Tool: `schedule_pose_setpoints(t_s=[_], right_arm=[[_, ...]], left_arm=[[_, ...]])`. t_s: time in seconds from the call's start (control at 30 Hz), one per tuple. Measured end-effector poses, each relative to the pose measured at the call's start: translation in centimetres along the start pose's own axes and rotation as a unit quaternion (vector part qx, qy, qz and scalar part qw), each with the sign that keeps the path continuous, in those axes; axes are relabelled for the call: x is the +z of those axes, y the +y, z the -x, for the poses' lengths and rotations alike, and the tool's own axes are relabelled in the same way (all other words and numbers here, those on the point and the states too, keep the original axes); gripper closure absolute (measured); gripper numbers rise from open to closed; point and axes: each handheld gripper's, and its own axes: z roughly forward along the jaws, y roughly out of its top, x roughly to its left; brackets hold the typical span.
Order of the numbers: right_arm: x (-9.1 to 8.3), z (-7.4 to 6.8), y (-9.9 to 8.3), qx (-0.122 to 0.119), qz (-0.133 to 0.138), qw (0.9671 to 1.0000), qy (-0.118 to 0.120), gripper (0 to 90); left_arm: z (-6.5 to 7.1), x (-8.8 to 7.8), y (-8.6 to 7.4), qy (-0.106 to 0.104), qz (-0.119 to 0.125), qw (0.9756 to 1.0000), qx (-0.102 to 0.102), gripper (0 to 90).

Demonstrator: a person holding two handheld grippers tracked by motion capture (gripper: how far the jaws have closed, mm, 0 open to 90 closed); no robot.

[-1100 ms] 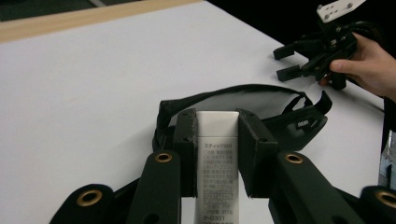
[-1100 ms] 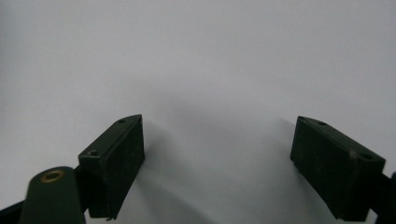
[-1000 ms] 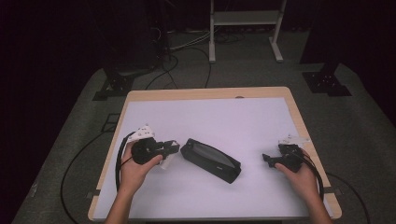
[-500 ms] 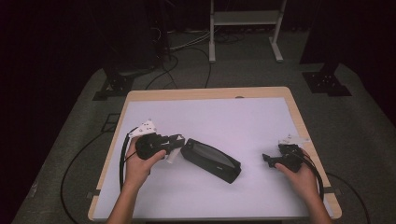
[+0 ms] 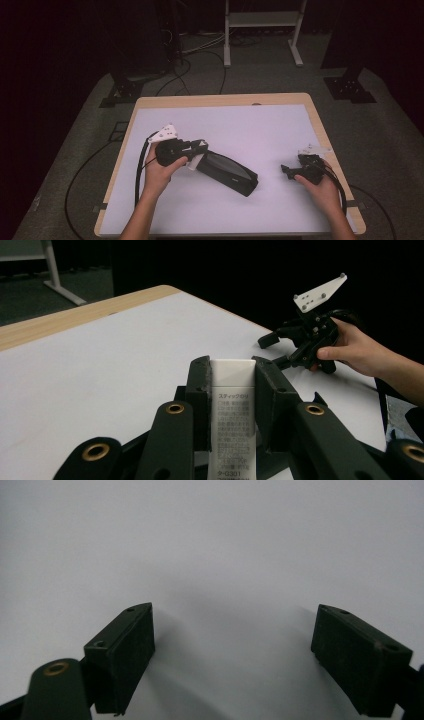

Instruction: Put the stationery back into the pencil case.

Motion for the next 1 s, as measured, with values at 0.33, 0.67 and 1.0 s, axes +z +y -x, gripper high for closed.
schedule_pose_setpoints(t_s=[0.33, 0.67, 1.0], right_arm=[[0.0, 0.0, 0.0, 0.000, 0.000, 1.0000, 0.000, 16.3], [0.0, 0.0, 0.0, 0.000, 0.000, 1.0000, 0.000, 16.3], [0.0, 0.0, 0.0, -0.001, 0.001, 1.0000, 0.000, 16.3]], left_arm=[[0.3, 1.9, 0.7, -0.010, 0.004, 0.9998, 0.014, 70.8], [0.4, 3.9, 1.2, -0.021, 0.007, 0.9995, 0.021, 70.8], [0.4, 5.3, 0.9, -0.029, 0.001, 0.9994, 0.019, 70.8]])
